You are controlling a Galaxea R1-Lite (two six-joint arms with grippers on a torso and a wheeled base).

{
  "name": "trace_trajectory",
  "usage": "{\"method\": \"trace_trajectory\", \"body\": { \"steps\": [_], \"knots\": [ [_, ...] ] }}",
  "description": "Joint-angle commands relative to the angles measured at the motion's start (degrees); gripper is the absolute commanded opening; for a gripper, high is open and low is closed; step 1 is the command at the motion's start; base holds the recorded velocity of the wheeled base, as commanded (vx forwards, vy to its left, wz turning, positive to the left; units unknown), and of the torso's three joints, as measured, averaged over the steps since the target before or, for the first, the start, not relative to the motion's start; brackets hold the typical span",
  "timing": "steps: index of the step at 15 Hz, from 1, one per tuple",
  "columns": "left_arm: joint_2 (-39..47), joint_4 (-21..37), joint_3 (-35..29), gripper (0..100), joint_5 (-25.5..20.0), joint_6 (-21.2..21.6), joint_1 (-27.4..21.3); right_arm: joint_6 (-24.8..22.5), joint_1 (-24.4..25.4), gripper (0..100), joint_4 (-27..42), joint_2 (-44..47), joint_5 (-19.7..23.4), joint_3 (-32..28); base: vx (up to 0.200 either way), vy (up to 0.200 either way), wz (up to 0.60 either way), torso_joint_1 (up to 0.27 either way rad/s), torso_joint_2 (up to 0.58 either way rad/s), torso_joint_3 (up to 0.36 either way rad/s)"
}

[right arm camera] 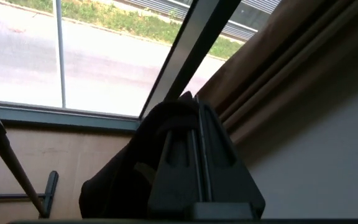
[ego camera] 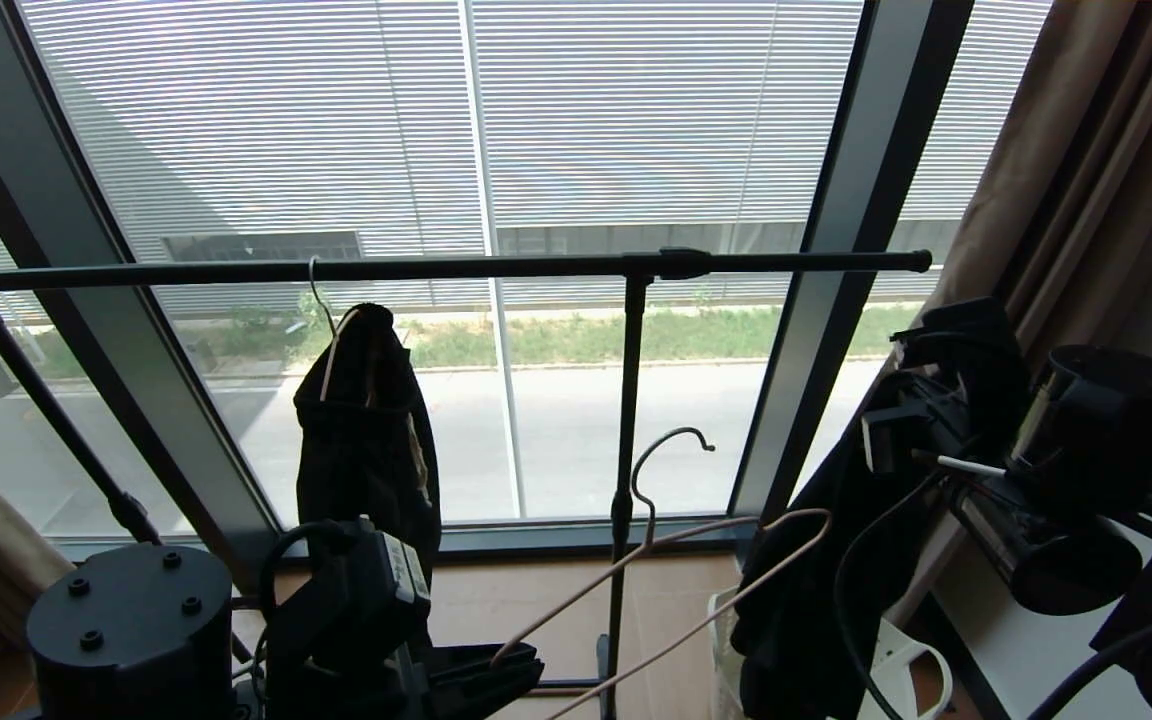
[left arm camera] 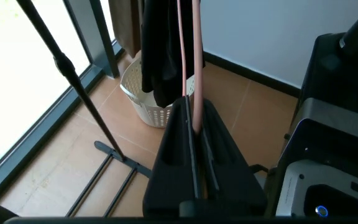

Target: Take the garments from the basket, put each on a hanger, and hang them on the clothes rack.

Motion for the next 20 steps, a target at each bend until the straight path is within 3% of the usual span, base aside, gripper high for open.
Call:
{"method": "trace_trajectory", "body": {
  "steps": [1,6,12,20],
  "knots": [
    [1.44,-0.11,-0.99,0,-0.10,-1.91,-0.03,-0.17,-0.21,0,-1.78,3.16,-0.02,0.39,0.000,0.000,0.00,0.000,0.00,0.000],
    [4.78,-5.30,-1.96,0,-0.62,-6.92,-0.11,-0.17,0.05,0,-1.95,2.72,-0.02,0.48,0.000,0.000,0.00,0.000,0.00,0.000],
    [7.94,-9.43,-3.80,0,-0.62,-8.86,-0.11,-0.08,3.30,0,-2.30,2.46,-0.11,2.06,0.000,0.000,0.00,0.000,0.00,0.000],
    [9.87,-9.52,-6.97,0,-0.45,-8.94,-0.11,-0.08,7.17,0,-2.22,1.41,-1.25,2.50,0.000,0.000,0.00,0.000,0.00,0.000]
  ]
}}
